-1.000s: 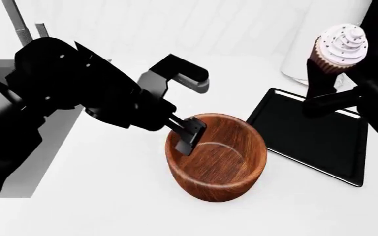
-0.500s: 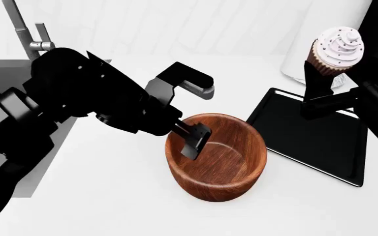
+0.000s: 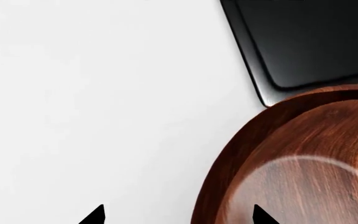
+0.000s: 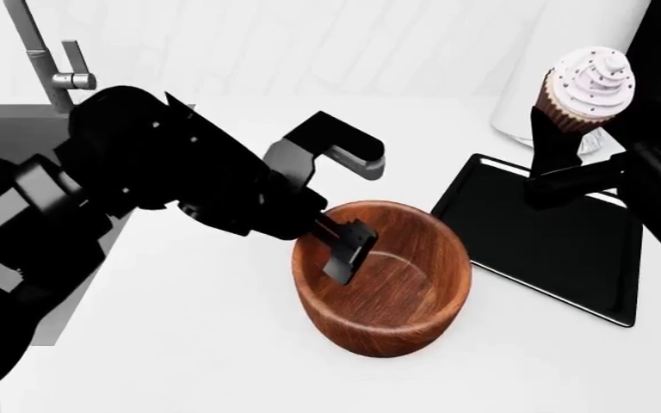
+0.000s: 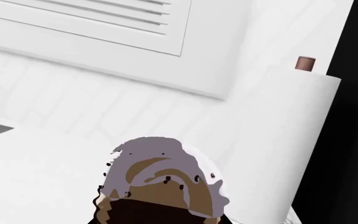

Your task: Move the fresh-baked cupcake off the tray onto the counter, and place the bowl used for mixing into the sink.

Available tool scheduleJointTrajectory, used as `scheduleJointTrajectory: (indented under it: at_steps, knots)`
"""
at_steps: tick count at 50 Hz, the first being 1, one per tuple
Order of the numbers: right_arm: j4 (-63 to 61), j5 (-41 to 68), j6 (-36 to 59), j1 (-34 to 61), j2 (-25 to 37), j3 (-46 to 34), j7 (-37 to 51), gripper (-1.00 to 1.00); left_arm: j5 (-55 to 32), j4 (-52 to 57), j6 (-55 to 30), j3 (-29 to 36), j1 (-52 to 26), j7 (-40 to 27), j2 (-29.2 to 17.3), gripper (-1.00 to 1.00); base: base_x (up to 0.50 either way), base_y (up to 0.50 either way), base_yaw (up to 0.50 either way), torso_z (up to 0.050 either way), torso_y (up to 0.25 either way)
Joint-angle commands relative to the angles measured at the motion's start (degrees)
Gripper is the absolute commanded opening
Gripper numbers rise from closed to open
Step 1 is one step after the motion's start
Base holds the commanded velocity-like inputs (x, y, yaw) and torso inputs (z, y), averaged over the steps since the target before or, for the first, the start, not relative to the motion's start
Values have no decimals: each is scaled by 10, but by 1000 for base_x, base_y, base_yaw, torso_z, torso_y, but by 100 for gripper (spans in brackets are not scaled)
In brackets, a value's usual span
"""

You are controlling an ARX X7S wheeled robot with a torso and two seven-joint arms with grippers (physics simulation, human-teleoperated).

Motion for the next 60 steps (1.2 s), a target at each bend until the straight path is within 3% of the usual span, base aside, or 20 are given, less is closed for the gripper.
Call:
scheduleJointTrajectory:
  at_steps: [1,4,5,21,34,60]
  knots:
    - [-2,-12,1,-1,0,0,-5,-100,-11,11,7,5,16,8,16,100,0,0,-3,0,0]
    - [-4,-8,1,-1,1,2,-3,-100,-13,15,6,6,17,10,16,100,0,-2,-2,0,0]
    - [-3,-9,0,-2,1,3,-3,-100,-14,6,11,2,19,2,18,-100,0,0,-3,0,0]
    - [-2,-9,0,-2,2,3,-2,-100,-5,17,2,16,12,22,20,-100,0,-1,-1,0,0]
    - [-3,-5,2,4,3,3,-1,-100,1,55,9,8,-6,15,-6,-100,-1,0,0,0,0]
    - [-4,-8,4,15,-3,-3,-1,-100,-82,171,12,-68,-44,-80,-127,-100,0,0,0,0,0]
